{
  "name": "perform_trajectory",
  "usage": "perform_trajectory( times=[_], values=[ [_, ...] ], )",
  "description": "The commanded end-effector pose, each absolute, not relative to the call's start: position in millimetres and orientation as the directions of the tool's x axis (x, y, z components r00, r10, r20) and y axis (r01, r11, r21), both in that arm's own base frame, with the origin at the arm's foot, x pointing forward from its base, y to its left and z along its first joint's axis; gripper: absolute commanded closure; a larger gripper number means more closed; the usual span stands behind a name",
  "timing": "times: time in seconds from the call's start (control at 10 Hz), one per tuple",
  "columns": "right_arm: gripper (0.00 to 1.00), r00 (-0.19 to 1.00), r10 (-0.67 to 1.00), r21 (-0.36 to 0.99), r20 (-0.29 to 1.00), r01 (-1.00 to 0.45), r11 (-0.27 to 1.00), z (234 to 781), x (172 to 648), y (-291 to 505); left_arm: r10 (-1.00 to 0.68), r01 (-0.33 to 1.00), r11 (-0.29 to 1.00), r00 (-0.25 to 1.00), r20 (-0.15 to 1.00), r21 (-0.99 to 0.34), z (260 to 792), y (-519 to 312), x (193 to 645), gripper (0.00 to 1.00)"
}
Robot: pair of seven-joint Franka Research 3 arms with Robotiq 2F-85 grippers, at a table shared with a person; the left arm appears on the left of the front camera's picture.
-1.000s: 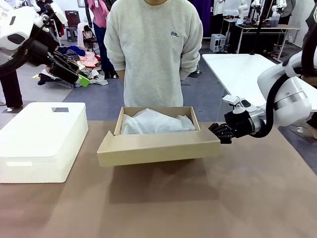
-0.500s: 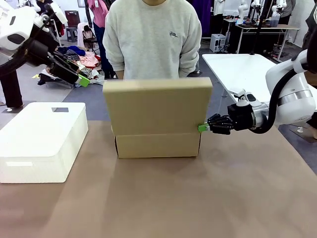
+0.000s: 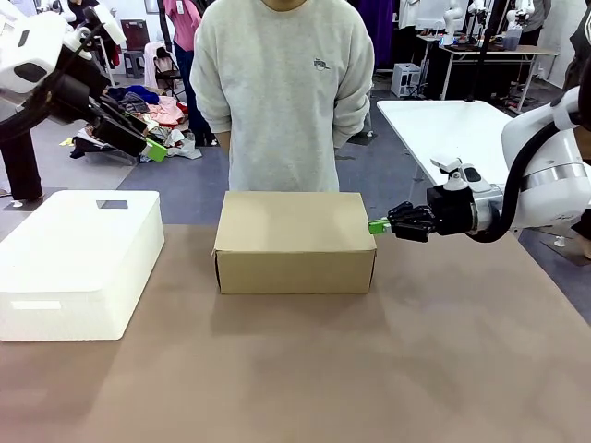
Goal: Pack the shoes into the box.
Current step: Close the Shoes Box, then press down on the lid of the Shoes Box.
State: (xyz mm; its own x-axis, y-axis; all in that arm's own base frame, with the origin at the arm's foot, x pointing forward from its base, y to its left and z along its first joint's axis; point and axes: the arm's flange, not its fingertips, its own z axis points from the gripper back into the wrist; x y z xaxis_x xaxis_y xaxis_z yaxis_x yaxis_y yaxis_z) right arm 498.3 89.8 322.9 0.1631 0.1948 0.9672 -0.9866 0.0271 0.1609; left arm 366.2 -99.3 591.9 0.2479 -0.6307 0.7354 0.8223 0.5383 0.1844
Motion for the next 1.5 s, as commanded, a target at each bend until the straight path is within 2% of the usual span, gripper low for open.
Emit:
perform_trajectory(
  times=[0.0,0.1,0.2,0.9,1.1,1.4],
  values=[
    [1.0,0.117,0.21,0.11,0.971,-0.993,0.041,331.7,499.5,97.0,-0.63,0.832,0.524,0.233,0.74,0.184,592.1,-97.6,367.7,0.0],
    [1.0,0.104,0.237,0.105,0.966,-0.994,0.011,338.4,496.8,98.2,-0.63,0.832,0.524,0.233,0.74,0.184,592.1,-97.6,367.7,0.0],
    [1.0,0.156,0.199,0.153,0.967,-0.988,0.029,325.4,499.3,90.4,-0.63,0.832,0.524,0.233,0.74,0.184,592.1,-97.6,367.7,0.0],
    [1.0,0.159,0.206,0.157,0.966,-0.987,0.027,323.7,498.5,89.5,-0.63,0.832,0.524,0.233,0.74,0.184,592.1,-97.6,367.7,0.0],
    [1.0,0.175,0.26,0.159,0.95,-0.984,0.08,347.9,501.4,86.3,-0.63,0.832,0.524,0.233,0.74,0.184,592.1,-97.6,367.7,0.0],
    [1.0,0.209,0.349,0.196,0.913,-0.978,0.073,375.8,501.9,79.7,-0.63,0.832,0.524,0.233,0.74,0.184,592.1,-97.6,367.7,0.0]
  ],
)
